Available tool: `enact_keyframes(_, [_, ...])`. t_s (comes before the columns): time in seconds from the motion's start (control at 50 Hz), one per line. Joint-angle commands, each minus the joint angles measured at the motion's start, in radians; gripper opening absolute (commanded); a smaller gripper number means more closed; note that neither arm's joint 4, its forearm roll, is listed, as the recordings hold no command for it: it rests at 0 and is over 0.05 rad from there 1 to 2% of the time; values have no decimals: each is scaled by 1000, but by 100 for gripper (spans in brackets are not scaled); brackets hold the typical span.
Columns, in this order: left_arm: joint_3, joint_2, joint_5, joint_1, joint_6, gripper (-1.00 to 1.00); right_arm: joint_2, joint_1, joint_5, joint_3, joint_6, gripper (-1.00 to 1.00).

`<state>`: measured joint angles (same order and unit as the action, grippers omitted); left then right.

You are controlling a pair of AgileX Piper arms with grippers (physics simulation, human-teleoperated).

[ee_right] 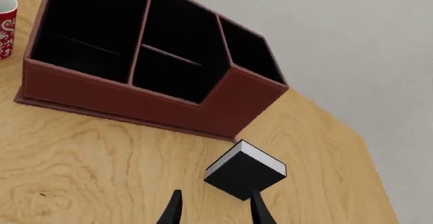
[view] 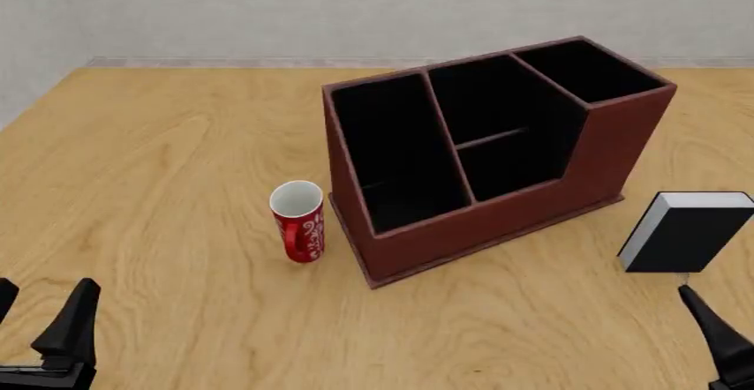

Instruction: Pick up the book and place it in the left compartment of the caddy.

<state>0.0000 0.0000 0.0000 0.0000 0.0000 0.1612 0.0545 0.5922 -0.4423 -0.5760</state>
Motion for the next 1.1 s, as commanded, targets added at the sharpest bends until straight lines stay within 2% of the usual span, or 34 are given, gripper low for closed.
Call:
enact_keyframes(0.02, [0, 0, 0, 0, 0, 100, 54, -11, 113, -62, -166, 100])
enact_keyframes(0.08, [0, 0, 0, 0, 0, 100, 65, -17, 143, -93, -184, 100])
enact_keyframes(0.12, [0, 0, 0, 0, 0, 100, 69, -31, 166, -102, -222, 100])
enact_keyframes(0.18, [0, 0, 0, 0, 0, 100, 78, -34, 204, -125, -247, 100])
enact_keyframes(0.22, [0, 0, 0, 0, 0, 100, 73, -45, 224, -125, -292, 100])
enact_keyframes(0.32, [0, 0, 0, 0, 0, 100, 72, -42, 307, -148, -359, 100])
enact_keyframes(0.36, [0, 0, 0, 0, 0, 100, 80, -49, 315, -165, -365, 100])
enact_keyframes(0.44, [0, 0, 0, 0, 0, 100, 101, -76, 369, -204, -432, 100])
enact_keyframes(0.5, [0, 0, 0, 0, 0, 100, 118, -77, 395, -235, -442, 100])
enact_keyframes(0.52, [0, 0, 0, 0, 0, 100, 115, -83, 410, -236, -474, 100])
enact_keyframes(0.56, [0, 0, 0, 0, 0, 100, 131, -82, 426, -268, -479, 100])
enact_keyframes(0.6, [0, 0, 0, 0, 0, 100, 130, -89, 451, -279, -524, 100])
enact_keyframes(0.62, [0, 0, 0, 0, 0, 100, 141, -80, 531, -342, -591, 100])
enact_keyframes(0.66, [0, 0, 0, 0, 0, 100, 156, -75, 549, -370, -598, 100])
enact_keyframes(0.72, [0, 0, 0, 0, 0, 100, 155, -80, 569, -372, -645, 100])
enact_keyframes(0.74, [0, 0, 0, 0, 0, 100, 149, -85, 570, -367, -677, 100])
enact_keyframes(0.9, [0, 0, 0, 0, 0, 100, 191, -81, 564, -416, -719, 100])
enact_keyframes(0.98, [0, 0, 0, 0, 0, 100, 187, -79, 565, -405, -781, 100])
enact_keyframes(1.0, [0, 0, 0, 0, 0, 100, 199, -73, 563, -417, -772, 100])
enact_keyframes(1.1, [0, 0, 0, 0, 0, 100, 223, -92, 551, -411, -803, 100])
